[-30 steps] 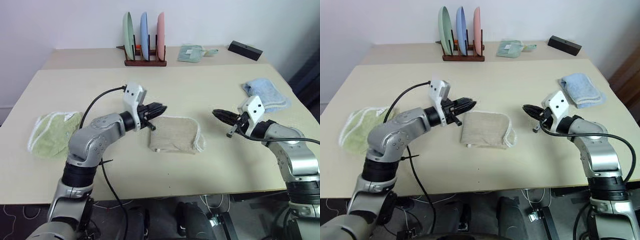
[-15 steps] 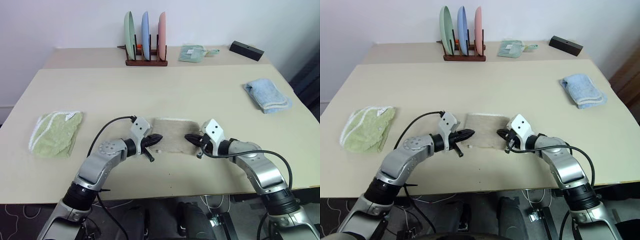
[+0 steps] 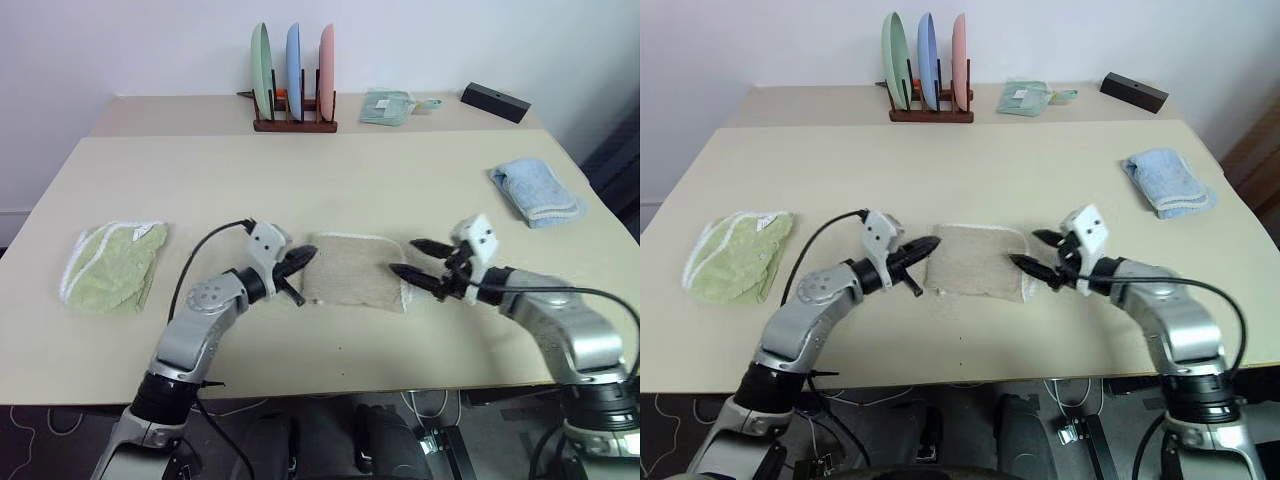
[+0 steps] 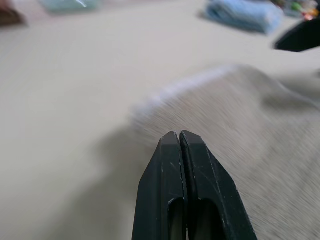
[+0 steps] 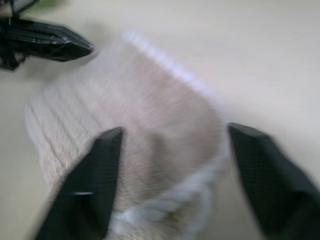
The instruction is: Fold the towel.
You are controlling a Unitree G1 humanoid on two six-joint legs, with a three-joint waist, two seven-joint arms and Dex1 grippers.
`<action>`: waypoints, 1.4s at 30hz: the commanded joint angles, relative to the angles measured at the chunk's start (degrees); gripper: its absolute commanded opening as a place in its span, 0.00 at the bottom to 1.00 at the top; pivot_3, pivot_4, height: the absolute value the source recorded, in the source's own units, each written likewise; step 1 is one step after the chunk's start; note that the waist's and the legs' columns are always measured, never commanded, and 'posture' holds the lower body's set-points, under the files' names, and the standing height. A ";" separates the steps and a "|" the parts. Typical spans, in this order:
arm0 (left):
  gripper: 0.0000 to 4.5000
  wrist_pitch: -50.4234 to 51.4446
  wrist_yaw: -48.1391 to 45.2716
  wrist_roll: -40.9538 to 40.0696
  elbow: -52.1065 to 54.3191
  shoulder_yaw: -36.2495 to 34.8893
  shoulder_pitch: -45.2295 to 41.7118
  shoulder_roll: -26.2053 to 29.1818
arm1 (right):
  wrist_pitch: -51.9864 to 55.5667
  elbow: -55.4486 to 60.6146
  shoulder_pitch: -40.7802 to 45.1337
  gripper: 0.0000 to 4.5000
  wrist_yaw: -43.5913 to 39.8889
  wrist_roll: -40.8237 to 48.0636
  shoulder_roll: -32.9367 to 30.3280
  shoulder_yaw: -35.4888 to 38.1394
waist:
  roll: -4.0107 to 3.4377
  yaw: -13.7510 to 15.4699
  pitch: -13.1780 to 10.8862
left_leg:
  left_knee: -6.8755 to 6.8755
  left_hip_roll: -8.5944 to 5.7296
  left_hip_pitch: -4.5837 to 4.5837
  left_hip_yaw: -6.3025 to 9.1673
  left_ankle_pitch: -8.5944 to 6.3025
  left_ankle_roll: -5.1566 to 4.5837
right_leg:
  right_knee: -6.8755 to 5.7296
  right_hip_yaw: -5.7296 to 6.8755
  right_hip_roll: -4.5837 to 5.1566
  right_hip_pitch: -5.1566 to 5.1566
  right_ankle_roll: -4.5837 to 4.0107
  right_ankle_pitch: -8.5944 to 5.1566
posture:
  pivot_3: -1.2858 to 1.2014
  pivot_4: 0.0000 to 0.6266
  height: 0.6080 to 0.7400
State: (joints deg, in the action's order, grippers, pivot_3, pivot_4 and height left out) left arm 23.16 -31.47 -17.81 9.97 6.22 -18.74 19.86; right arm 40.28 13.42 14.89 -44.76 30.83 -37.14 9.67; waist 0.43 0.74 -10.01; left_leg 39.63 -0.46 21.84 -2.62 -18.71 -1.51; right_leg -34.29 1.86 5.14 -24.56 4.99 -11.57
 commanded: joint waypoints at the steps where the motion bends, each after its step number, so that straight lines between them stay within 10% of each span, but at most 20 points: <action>1: 0.00 -2.98 -1.90 1.01 2.56 -1.37 -0.80 2.26 | 3.29 1.46 0.97 1.00 1.22 3.23 -1.00 3.46 | 0.00 -0.01 0.00 | 0.00 0.00 0.00 0.00 0.00 0.00 | 0.00 0.00 0.00 0.00 0.00 0.00 | 0.52 0.24 1.00; 37: 0.00 4.40 -17.12 -11.96 15.51 -6.55 12.06 14.94 | 34.05 -7.17 6.63 1.00 23.51 19.59 20.30 7.14 | -0.09 -1.32 0.05 | 0.00 0.02 0.40 0.00 0.01 0.02 | -0.15 0.01 -0.14 -0.42 0.04 0.05 | 0.52 0.24 1.00; 42: 0.00 4.54 -16.80 -11.68 15.92 -6.32 12.23 14.95 | 34.50 -7.97 7.05 0.60 25.05 19.39 21.87 7.86 | -0.09 -1.49 0.05 | 0.00 0.02 0.40 -0.01 0.01 0.02 | -0.21 0.01 -0.19 -0.44 0.07 0.07 | 0.52 0.24 1.00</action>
State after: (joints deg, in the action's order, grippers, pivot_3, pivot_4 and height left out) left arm 28.08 -48.36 -28.90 23.82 0.89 -6.53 34.40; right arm 73.92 5.29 21.60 -20.15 49.22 -15.97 17.50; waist 0.34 -0.76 -9.97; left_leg 39.63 -0.44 22.24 -2.63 -18.70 -1.49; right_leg -34.49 1.87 4.94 -25.00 5.07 -11.50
